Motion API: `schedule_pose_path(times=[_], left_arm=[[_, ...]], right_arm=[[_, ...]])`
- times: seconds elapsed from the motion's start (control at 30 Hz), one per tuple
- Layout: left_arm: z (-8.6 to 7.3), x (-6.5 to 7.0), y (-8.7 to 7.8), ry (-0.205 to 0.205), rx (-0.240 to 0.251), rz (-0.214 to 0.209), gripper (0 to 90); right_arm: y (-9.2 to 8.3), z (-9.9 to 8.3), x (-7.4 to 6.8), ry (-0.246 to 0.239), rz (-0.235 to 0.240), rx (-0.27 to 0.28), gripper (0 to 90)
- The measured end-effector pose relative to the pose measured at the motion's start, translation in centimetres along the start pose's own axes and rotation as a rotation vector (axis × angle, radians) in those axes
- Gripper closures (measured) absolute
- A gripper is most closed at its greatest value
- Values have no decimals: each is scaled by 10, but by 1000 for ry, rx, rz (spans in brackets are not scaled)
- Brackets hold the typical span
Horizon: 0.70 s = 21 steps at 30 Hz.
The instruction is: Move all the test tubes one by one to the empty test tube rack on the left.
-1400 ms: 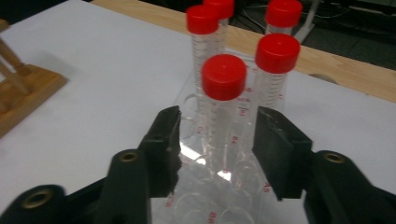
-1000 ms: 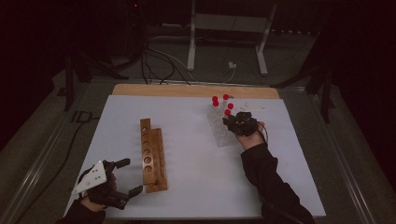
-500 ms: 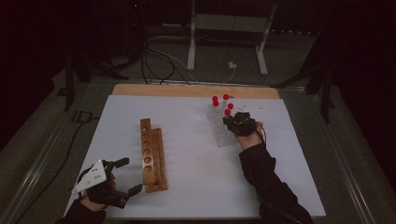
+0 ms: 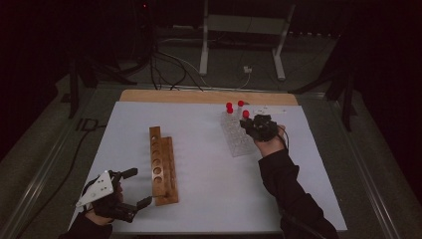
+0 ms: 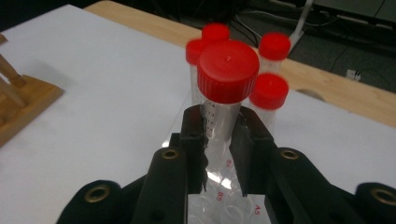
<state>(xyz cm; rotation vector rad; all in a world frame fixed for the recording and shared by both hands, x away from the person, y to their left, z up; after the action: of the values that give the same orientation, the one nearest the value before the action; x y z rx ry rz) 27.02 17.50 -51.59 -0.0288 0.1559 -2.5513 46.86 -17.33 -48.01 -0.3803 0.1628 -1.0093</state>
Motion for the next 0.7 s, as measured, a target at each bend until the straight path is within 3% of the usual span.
schedule_pose_path(times=[0.37, 0.57, 0.7], left_arm=[[14, 9, 6, 21, -1, -35, 4], [21, 13, 12, 2, -31, -62, 3], [30, 14, 17, -11, -42, -78, 4]], right_arm=[[-27, 26, -4, -17, 20, 44, 749], [-32, 28, -19, -31, 59, 41, 749], [-37, 23, -35, -48, 102, 25, 749]])
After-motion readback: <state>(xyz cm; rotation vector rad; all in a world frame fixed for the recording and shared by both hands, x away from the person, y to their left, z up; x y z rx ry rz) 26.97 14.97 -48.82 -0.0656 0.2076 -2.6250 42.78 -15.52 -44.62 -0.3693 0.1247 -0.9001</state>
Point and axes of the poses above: each handheld gripper's, and its own axes: y roughly forward along the jaws, z roughly out of its top, x roughly to its right, the point moved 8 cm from there along y, roughly forward along the jaws, and after that the axes turned 6 degrees about x, right-handed, at the moved point
